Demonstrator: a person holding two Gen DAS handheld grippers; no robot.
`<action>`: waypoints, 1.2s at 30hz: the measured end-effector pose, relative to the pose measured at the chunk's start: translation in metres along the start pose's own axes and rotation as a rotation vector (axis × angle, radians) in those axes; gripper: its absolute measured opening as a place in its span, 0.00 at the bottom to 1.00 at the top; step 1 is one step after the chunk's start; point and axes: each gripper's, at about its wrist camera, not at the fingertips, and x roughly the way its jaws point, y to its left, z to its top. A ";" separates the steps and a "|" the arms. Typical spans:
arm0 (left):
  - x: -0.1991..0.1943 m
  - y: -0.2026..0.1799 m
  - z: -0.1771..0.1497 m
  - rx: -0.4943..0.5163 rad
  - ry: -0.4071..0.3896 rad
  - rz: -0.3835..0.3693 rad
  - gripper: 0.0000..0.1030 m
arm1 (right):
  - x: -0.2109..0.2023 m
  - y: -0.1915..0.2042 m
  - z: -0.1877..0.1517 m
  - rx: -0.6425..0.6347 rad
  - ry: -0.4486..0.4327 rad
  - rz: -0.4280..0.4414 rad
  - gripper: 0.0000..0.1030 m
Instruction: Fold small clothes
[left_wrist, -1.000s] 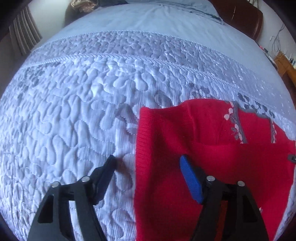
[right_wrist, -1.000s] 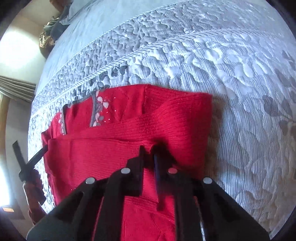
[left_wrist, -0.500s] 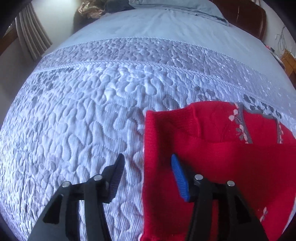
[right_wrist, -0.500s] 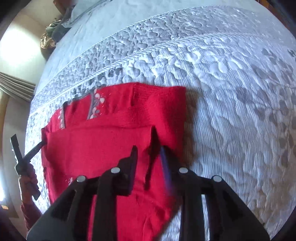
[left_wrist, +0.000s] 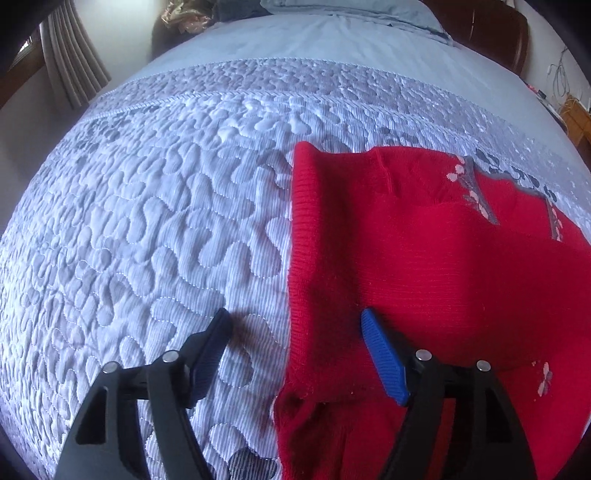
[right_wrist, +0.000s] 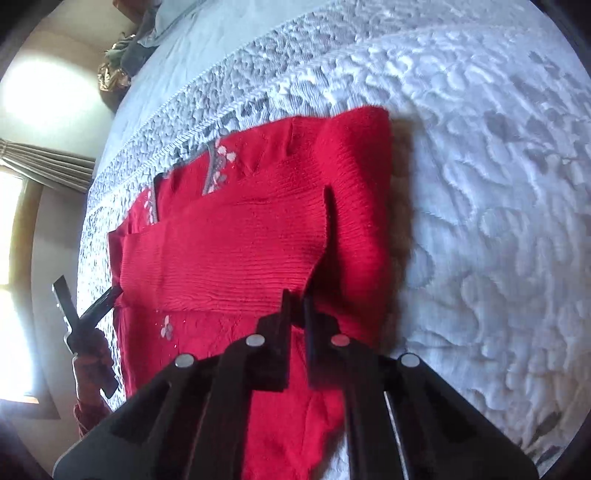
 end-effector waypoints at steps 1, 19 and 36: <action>0.001 0.001 0.000 -0.002 -0.001 -0.004 0.72 | -0.003 -0.001 -0.002 -0.008 0.008 -0.021 0.04; -0.004 -0.005 -0.014 0.036 0.029 0.000 0.78 | 0.019 0.004 -0.021 -0.085 0.007 -0.236 0.03; -0.127 0.038 -0.187 0.093 0.182 -0.115 0.77 | -0.056 0.021 -0.230 -0.151 0.059 -0.082 0.27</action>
